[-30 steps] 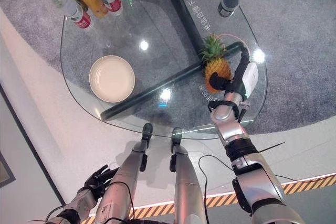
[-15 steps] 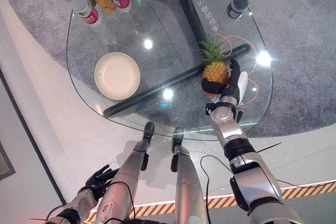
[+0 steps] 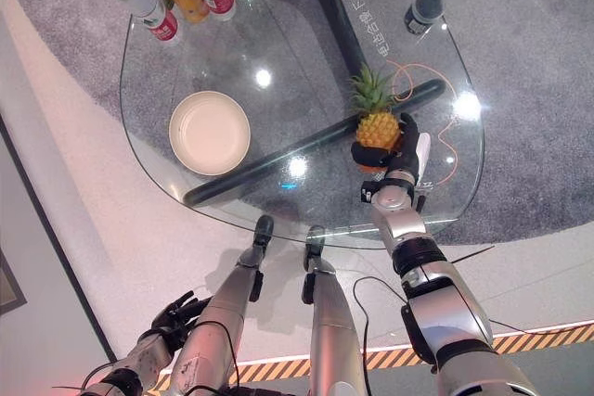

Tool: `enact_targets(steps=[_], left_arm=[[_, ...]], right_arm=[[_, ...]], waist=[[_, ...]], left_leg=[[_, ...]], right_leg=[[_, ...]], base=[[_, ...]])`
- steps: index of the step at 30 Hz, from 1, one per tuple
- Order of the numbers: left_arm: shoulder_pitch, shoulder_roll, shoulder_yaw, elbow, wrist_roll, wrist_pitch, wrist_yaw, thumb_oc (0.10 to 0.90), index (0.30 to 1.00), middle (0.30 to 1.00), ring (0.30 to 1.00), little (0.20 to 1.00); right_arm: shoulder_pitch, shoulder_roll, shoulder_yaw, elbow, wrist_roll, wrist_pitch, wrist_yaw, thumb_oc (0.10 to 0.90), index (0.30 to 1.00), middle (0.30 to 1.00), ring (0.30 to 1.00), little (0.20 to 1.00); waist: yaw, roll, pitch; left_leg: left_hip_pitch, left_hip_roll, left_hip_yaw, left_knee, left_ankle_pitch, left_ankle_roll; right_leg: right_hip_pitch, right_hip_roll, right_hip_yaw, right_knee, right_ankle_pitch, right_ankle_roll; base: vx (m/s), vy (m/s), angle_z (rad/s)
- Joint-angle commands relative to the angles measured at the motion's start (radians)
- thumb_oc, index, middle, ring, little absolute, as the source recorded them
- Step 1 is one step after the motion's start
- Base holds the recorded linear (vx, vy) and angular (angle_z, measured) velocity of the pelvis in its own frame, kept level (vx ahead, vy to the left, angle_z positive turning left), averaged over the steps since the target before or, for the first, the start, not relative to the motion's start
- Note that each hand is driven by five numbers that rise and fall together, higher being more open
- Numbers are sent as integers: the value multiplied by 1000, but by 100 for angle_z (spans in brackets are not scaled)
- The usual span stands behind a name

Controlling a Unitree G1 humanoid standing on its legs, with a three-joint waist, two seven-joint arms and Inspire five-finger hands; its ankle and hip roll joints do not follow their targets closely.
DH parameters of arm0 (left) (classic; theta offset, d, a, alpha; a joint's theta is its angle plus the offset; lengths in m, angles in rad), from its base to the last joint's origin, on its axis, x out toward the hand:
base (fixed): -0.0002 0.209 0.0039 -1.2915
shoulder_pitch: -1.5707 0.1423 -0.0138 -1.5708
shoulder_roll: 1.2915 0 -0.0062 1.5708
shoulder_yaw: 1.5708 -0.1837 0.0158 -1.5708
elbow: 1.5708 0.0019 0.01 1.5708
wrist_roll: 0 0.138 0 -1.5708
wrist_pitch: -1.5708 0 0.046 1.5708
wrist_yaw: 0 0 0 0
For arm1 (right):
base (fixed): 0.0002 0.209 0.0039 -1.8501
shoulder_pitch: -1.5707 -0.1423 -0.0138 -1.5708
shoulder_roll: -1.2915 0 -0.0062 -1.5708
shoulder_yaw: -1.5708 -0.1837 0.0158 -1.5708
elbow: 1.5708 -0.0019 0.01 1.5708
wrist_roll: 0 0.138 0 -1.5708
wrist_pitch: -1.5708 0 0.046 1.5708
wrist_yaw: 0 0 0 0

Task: Pick up the fruit to the plate

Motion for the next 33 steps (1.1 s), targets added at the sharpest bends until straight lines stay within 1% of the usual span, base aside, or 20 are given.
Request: enact_targets(steps=[1,2,3,4,5,6,8,9,10,12,16,21,25,27,30,33], left_arm=[[61,-4,-27,-1,-18,3,9,800,900,900,900,900],[61,-4,-27,-1,-18,3,9,800,900,900,900,900],[61,-3,-27,-2,-19,3,9,800,900,900,900,900],[62,-2,-26,-4,-19,4,10,800,900,900,900,900],[64,-1,-27,-4,-19,3,10,800,900,900,900,900],[65,0,-28,-5,-20,2,11,800,900,900,900,900],[65,2,-29,-7,-21,3,11,800,900,900,900,900],[66,5,-32,-10,-24,2,10,800,900,900,900,900],[66,6,-32,-11,-24,2,10,800,900,900,900,900],[67,10,-33,-14,-24,2,7,800,900,900,900,900],[69,14,-33,-20,-28,-2,4,800,900,900,900,900],[67,19,-31,-21,-30,-8,-1,800,900,900,900,900],[68,18,-27,-20,-40,-29,-2,800,900,900,900,900],[66,18,-17,-27,-59,-61,4,800,900,900,900,900],[64,17,-2,-44,-68,-79,15,800,900,900,900,900],[68,28,29,-71,-103,-103,20,800,900,900,900,900]], right_arm=[[-12,-53,4,-10,-6,24,17,800,900,900,900,900],[-15,-54,6,-11,-7,28,16,800,900,900,900,900],[-19,-54,10,-13,-10,38,14,756,862,862,862,856],[-23,-54,12,-13,-16,48,15,682,799,799,799,782],[-28,-54,16,-11,-23,56,17,336,502,502,502,436],[-33,-56,20,-9,-29,66,18,100,300,300,300,200],[-40,-59,27,-6,-42,87,25,100,300,300,300,200],[-50,-63,38,-1,-42,111,32,100,300,300,300,200],[-51,-64,40,0,-42,114,33,100,300,300,300,200],[-58,-66,51,4,-47,150,42,100,300,300,300,200],[-62,-68,65,4,-38,187,54,100,300,300,300,200],[-69,-71,74,9,-32,206,71,100,300,300,300,200],[-67,-71,76,7,-31,205,82,100,300,300,300,200],[-62,-68,73,0,-30,198,81,100,300,300,300,200],[-50,-65,70,-20,-24,192,72,100,300,300,300,200],[-26,-62,57,-83,1,182,53,100,300,300,300,200]], waist=[[0,35,-18],[0,35,-18],[1,34,-18],[2,34,-18],[3,33,-18],[4,33,-18],[6,31,-18],[9,32,-18],[9,32,-18],[11,31,-18],[12,30,-18],[11,29,-18],[9,29,-18],[9,29,-18],[6,28,-18],[0,22,-18]], left_leg=[[-39,-68,-46,58,-41,29],[-41,-68,-47,59,-41,29],[-43,-68,-48,61,-41,29],[-45,-69,-49,63,-42,29],[-47,-70,-50,64,-43,30],[-48,-70,-51,65,-43,30],[-52,-71,-52,67,-44,29],[-58,-71,-55,68,-42,29],[-58,-72,-55,68,-42,29],[-63,-72,-59,67,-41,31],[-67,-74,-61,63,-39,35],[-63,-75,-60,61,-41,38],[-58,-74,-58,58,-41,39],[-50,-74,-56,56,-42,40],[-40,-73,-54,54,-44,40],[-17,-71,-49,58,-55,42]], right_leg=[[27,-27,-116,-79,78,11],[26,-27,-116,-78,78,11],[24,-27,-117,-76,78,11],[21,-26,-118,-74,78,11],[20,-26,-118,-74,78,11],[19,-26,-119,-74,78,11],[16,-26,-119,-73,78,12],[10,-26,-120,-73,80,12],[10,-26,-120,-72,80,12],[4,-25,-119,-72,81,13],[-3,-22,-118,-73,84,12],[0,-20,-113,-77,84,12],[3,-19,-110,-80,85,13],[10,-18,-108,-81,85,13],[20,-19,-106,-83,84,13],[44,-18,-100,-87,80,12]], base=[[25,5,5],[26,6,3],[0,0,0],[0,0,0],[0,0,0],[0,0,0],[0,0,0],[0,0,0],[0,0,0],[0,0,0],[0,0,0],[0,0,0],[0,0,0],[0,0,0],[0,0,0],[0,0,0]])
